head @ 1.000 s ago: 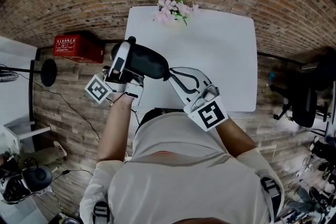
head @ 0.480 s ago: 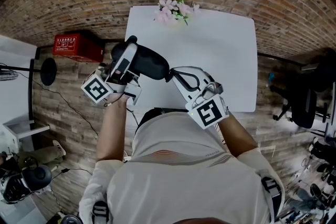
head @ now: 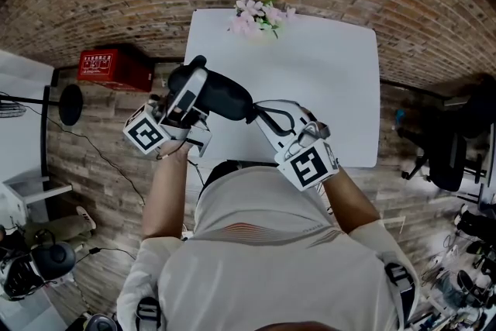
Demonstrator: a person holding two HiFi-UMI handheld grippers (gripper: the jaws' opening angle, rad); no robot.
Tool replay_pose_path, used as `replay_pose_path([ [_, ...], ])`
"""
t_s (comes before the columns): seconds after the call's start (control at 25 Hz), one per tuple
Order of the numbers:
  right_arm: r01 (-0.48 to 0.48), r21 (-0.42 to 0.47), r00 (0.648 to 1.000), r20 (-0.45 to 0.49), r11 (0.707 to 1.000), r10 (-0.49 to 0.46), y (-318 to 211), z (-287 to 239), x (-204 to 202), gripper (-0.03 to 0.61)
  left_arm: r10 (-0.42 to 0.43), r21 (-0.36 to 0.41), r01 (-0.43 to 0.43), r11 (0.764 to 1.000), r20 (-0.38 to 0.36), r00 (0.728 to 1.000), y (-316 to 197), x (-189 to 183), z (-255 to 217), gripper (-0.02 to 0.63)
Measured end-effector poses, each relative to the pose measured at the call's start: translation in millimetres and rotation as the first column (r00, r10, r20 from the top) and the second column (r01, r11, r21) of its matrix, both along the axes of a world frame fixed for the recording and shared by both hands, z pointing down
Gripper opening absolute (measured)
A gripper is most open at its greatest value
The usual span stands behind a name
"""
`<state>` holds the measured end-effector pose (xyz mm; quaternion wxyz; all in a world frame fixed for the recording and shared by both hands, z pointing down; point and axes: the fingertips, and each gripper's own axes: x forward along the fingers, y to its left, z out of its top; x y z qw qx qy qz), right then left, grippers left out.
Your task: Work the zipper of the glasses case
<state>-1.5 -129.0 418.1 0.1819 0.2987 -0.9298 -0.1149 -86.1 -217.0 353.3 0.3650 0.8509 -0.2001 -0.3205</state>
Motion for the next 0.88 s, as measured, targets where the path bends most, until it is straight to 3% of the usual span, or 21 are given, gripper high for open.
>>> replay_pose_path([
  [0.12,0.013,0.001,1.000,0.005,1.000,-0.013,0,-4,-2,0.052,0.016,0.004,-0.016,1.000,-0.106,0.994,0,-3,-5,0.263],
  [0.2,0.030,0.007,1.000,0.008,1.000,-0.030,2,-3,-4,0.052,0.019,0.019,-0.016,1.000,-0.135,0.991,0,-3,-11,0.270],
  [0.56,0.078,0.041,0.996,0.050,0.996,-0.080,4,-17,-7,0.052,0.055,0.067,-0.045,0.997,-0.159,0.986,4,5,-12,0.324],
  [0.68,0.076,0.014,0.996,0.054,0.997,-0.076,1,-18,-5,0.052,0.084,0.091,-0.069,0.993,-0.174,0.981,7,10,-11,0.324],
  [0.88,0.079,-0.015,0.994,0.079,0.997,-0.078,2,-17,-9,0.052,0.111,0.148,-0.090,0.985,-0.138,0.984,17,25,-13,0.324],
])
